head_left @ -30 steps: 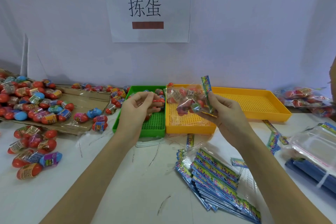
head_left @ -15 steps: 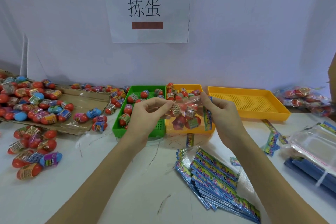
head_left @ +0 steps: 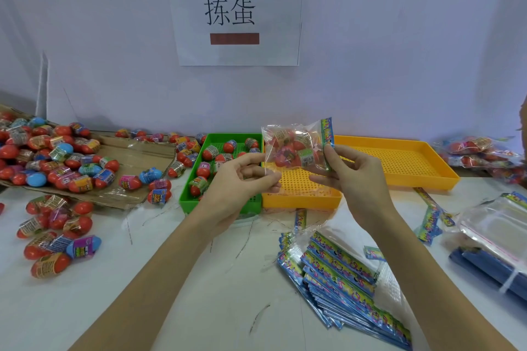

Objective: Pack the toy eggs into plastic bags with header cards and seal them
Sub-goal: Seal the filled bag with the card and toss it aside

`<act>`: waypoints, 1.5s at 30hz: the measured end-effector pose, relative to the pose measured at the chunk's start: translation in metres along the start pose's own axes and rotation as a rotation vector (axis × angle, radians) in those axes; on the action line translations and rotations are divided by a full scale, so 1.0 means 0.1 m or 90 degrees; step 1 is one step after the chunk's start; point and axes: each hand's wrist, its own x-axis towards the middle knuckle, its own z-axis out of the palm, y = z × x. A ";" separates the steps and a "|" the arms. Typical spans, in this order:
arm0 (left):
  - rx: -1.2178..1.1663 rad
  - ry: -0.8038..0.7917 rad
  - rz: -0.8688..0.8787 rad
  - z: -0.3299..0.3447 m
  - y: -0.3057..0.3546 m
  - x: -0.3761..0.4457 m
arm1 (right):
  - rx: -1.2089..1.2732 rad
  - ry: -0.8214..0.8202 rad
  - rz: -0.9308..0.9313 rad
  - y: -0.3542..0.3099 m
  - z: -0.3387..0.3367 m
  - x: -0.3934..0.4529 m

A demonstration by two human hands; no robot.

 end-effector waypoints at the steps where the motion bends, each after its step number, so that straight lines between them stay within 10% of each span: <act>1: 0.003 0.006 0.008 -0.01 0.00 0.00 | -0.052 0.006 -0.026 0.01 -0.01 0.01; 22: 0.085 -0.016 0.047 -0.07 0.09 -0.01 | -0.308 -0.055 -0.206 0.06 -0.05 0.04; 27: -0.097 0.033 0.048 -0.06 0.03 0.00 | -0.044 -0.109 -0.001 -0.03 0.12 -0.03; 31: -0.163 0.033 0.037 -0.02 0.00 -0.01 | -0.124 -0.160 0.021 0.06 0.21 -0.11; 45: 0.147 0.102 0.127 -0.01 0.01 0.02 | -0.140 -0.190 -0.041 -0.01 0.02 -0.03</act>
